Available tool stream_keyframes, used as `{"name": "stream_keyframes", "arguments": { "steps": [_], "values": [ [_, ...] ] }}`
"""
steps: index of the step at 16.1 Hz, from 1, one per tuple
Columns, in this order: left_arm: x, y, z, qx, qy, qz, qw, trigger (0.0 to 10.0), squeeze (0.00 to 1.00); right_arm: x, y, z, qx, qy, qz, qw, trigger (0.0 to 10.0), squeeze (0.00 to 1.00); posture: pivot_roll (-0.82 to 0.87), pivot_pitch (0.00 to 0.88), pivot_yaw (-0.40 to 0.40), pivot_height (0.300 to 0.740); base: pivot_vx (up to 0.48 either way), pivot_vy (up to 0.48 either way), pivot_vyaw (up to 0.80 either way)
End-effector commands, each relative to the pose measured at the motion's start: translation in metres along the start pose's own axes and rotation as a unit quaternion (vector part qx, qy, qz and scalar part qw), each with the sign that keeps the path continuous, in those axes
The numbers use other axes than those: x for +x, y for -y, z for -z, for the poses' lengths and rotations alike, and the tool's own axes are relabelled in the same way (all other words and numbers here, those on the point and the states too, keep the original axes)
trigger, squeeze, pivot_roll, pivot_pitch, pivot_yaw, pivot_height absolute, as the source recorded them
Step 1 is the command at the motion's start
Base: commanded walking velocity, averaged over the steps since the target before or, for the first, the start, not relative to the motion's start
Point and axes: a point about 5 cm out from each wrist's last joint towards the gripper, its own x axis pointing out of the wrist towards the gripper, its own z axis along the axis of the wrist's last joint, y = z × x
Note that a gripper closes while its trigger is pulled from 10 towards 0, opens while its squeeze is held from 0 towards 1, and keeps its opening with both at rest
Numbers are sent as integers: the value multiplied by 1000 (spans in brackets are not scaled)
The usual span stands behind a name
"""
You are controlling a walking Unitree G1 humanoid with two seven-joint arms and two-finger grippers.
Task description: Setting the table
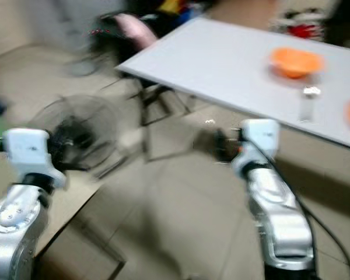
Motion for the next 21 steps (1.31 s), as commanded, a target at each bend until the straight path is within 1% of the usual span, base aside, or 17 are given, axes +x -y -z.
{"name": "stream_keyframes", "arguments": {
  "steps": [1,6,9,11,12,13,17,21],
  "values": [
    [-2,-11,-2,12,4,-19,1000,10000,0,1,-11,-3,3,5,-19,1000,10000,0,-85,0,35,740,398,0,-800],
    [3,-11,-3,19,5,-10,1000,10000,0,6,-12,-5,0,6,-19,1000,10000,0,-92,0,46,740,397,0,-755],
    [5,-11,-3,22,5,-5,1000,10000,0,6,-12,-5,1,8,-19,1000,10000,0,-94,0,49,740,396,0,0],
    [6,-10,-3,24,5,1,1000,10000,0,5,-19,-6,9,8,-53,999,10000,0,-95,0,53,740,398,0,0],
    [6,-10,-2,25,5,3,1000,10000,0,5,-23,-5,26,3,-69,997,10000,0,-94,0,54,740,398,0,0],
    [7,-10,-2,27,4,5,1000,10000,0,5,-27,-5,32,-1,-83,996,10000,0,-94,0,54,740,401,0,0],
    [9,-13,-2,31,2,10,999,10000,0,4,-32,-3,33,-4,-102,994,10000,0,-92,0,61,740,396,0,0],
    [10,-15,2,28,-4,11,1000,10000,0,5,-33,-4,31,-6,-107,994,10000,0,-95,0,59,740,397,0,0]
  ]
}}
